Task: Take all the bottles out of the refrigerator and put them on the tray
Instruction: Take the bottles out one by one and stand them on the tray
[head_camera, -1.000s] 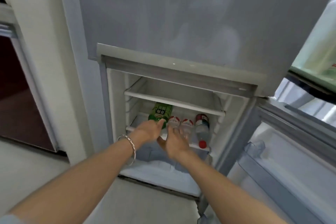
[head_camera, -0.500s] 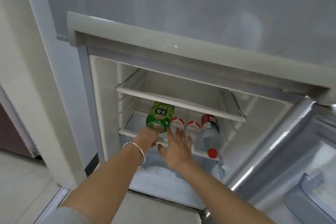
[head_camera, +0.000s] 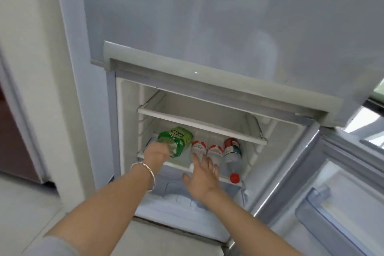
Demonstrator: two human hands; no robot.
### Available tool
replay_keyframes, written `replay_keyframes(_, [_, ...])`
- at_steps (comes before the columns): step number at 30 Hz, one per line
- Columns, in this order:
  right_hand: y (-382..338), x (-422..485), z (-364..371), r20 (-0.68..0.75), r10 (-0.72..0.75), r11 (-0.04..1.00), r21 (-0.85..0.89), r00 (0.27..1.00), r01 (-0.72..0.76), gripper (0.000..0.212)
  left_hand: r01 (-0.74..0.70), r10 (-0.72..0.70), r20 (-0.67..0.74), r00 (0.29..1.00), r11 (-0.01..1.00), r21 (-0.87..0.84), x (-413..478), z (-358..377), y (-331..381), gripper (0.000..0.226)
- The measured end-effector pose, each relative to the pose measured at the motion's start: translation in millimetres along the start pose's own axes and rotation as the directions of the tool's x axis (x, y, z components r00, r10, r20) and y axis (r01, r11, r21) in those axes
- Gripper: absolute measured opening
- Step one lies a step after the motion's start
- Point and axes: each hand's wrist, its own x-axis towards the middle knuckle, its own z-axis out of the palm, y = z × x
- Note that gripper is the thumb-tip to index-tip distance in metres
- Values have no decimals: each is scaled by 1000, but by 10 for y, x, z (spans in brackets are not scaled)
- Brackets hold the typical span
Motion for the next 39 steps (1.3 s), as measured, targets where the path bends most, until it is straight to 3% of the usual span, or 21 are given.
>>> replay_keyframes(3, [-110,-175,-160,-7,-18,1000,4,1000,18,78,-76,125,-160,979,957,279,-367,-327,294,34])
replay_keyframes(7, [-258,-428,-431,-12,-83,996,18,996,83,82,-255,360,-118,925,822,510,-787,-578,602,30])
replay_keyframes(11, [-338,-639,-756,21,-73,994,89,997,71,95,-401,565,-18,825,607,686,-1267,-677,882,19])
replay_keyframes(13, [-381,-777,-946,42,-53,985,168,998,45,103,-452,633,31,774,517,727,-1505,-715,1034,15])
replay_keyframes(16, [-370,-995,-1273,109,-33,935,354,994,-7,124,-542,744,97,662,385,747,-1941,-714,1287,32])
replay_keyframes(18, [-342,-1149,-1446,122,-60,894,447,991,-1,127,-577,788,120,604,329,748,-2259,-712,1479,41])
replay_keyframes(22, [-39,-1576,-1855,-165,-19,780,614,986,118,106,-616,869,60,491,298,729,-2905,-595,1840,42])
replay_keyframes(27, [216,-1958,-2413,-527,159,737,626,835,256,101,-803,971,-22,239,210,558,-3688,-312,2302,44])
replay_keyframes(30, [418,-2253,-2833,-632,263,672,662,729,331,96,-915,994,-45,105,114,387,-4212,-83,2655,42])
replay_keyframes(32, [572,-2425,-3120,-691,308,685,638,654,352,91,-963,997,-55,53,65,262,-4487,71,2875,42])
replay_keyframes(36, [994,-2650,-3563,-783,353,768,555,512,320,88,-995,986,-158,52,64,71,-4865,377,3092,38])
replay_keyframes(38, [1280,-2701,-3703,-814,379,815,519,440,259,90,-989,977,-169,128,138,50,-4908,579,3065,35])
replay_keyframes(39, [1432,-2716,-3762,-826,393,833,506,405,223,91,-979,971,-136,198,203,24,-4882,706,3053,36])
